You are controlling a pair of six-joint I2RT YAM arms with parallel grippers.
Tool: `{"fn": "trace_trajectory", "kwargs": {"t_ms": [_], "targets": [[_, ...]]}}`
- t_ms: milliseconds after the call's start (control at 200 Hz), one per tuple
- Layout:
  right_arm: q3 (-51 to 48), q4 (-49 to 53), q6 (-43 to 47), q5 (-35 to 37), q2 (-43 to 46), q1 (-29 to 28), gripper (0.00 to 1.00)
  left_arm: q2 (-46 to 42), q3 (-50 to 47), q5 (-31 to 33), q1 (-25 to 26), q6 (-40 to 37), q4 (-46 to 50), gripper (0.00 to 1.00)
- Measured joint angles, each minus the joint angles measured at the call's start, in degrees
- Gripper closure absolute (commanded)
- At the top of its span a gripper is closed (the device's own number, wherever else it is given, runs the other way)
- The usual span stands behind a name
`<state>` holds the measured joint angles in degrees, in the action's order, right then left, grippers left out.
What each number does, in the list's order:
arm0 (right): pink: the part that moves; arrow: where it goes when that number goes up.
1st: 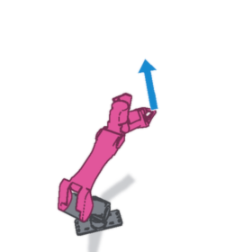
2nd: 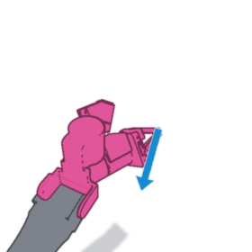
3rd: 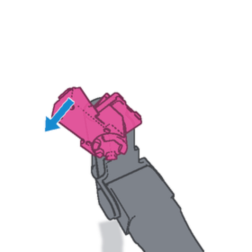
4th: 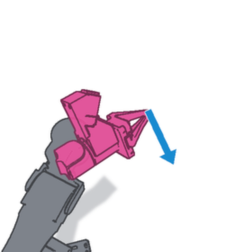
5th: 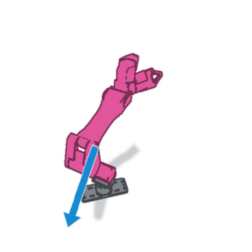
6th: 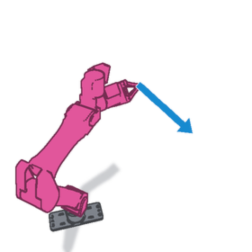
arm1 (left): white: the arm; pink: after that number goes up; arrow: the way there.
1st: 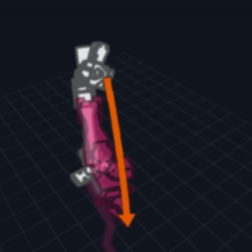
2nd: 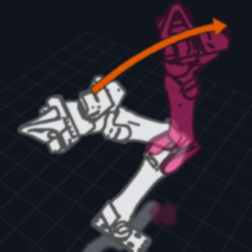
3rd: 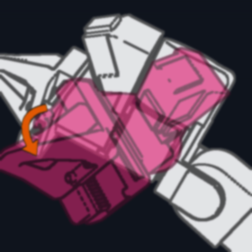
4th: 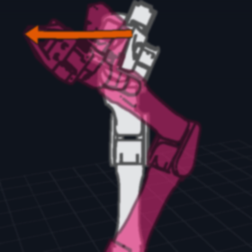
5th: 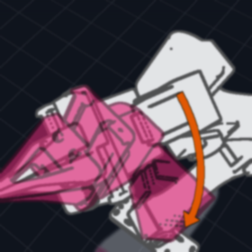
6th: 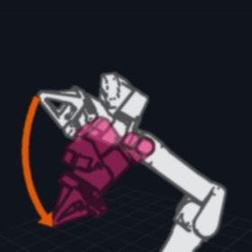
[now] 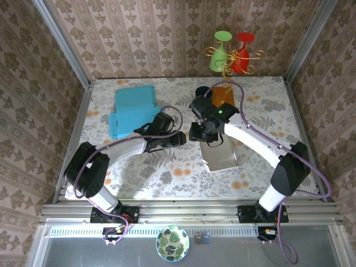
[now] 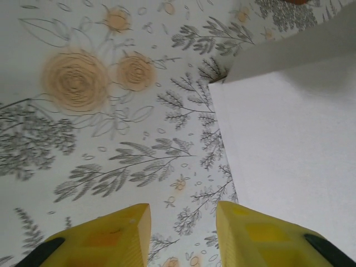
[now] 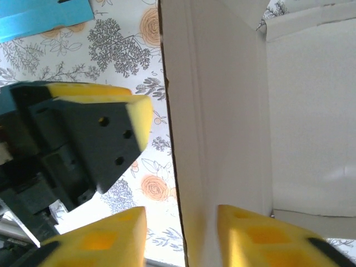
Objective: Fold the paper box
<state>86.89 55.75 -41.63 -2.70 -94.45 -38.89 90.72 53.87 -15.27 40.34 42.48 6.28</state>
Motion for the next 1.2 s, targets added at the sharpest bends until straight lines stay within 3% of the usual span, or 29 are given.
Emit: {"fn": "trace_trajectory", "kwargs": {"t_ms": [135, 250, 455, 900, 1200], "targets": [[0.9, -0.02, -2.27, 1.51, -0.63, -0.04, 0.83, -2.82, -0.96, 0.79, -0.63, -0.07, 1.31, 0.64], [0.94, -0.55, -6.69, 3.82, -0.31, -0.07, 1.0, -4.46, -0.98, 1.14, -0.63, -0.42, 1.95, 0.64], [3.28, 0.04, -18.78, 9.62, 0.52, -0.07, 1.0, -7.87, -1.81, 1.57, -0.63, -1.95, 4.79, 0.63], [11.45, 12.94, -65.07, 20.79, -1.22, 0.28, 1.0, -17.57, -4.7, 0.07, -2.19, -8.09, 13.11, 0.61], [16.24, 15.02, -74.62, 20.06, -7.37, 4.26, 0.99, -20.24, -5.16, -1.7, -3.15, -11.54, 16.11, 0.61]]}}
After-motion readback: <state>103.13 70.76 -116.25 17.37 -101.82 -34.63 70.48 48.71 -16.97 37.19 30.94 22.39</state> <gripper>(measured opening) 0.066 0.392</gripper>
